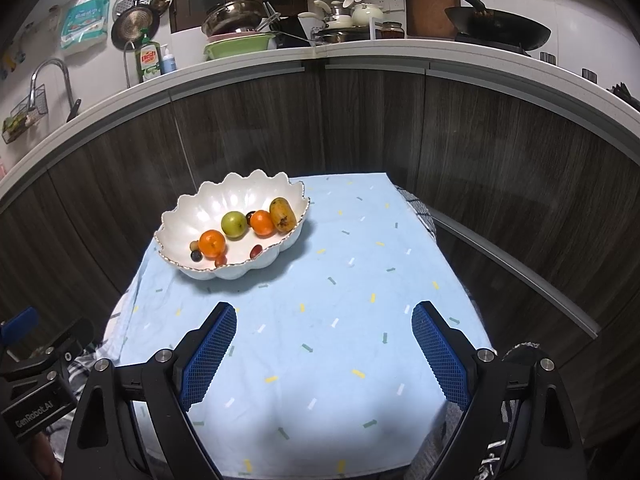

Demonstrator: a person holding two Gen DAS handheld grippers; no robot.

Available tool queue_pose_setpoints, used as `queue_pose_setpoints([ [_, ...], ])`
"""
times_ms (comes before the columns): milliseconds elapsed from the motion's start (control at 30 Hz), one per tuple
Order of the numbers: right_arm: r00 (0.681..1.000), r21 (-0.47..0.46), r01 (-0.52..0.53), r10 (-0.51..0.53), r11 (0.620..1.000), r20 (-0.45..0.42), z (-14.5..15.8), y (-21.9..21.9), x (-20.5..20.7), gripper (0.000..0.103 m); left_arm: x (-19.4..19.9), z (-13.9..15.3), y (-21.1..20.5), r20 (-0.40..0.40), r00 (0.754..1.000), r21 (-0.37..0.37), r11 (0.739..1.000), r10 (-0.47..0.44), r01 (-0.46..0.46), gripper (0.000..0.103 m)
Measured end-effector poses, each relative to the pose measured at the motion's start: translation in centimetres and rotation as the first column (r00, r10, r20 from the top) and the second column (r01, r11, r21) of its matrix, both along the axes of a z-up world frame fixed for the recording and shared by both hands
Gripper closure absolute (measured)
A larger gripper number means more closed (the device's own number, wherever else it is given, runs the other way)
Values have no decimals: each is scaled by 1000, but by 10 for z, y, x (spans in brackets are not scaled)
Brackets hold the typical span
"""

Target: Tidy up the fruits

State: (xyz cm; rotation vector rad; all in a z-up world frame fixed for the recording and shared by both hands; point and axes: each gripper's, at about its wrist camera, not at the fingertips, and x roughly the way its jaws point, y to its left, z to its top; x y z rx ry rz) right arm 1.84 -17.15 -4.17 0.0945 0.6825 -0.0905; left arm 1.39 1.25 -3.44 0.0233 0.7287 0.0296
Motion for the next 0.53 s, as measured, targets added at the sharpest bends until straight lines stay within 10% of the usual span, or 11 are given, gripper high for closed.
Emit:
queue_pose_setpoints([
  [533, 1000, 3, -5, 5, 1000, 1, 0, 0, -1, 13, -2, 0, -5, 2, 1000, 9, 1000, -11, 11, 1],
])
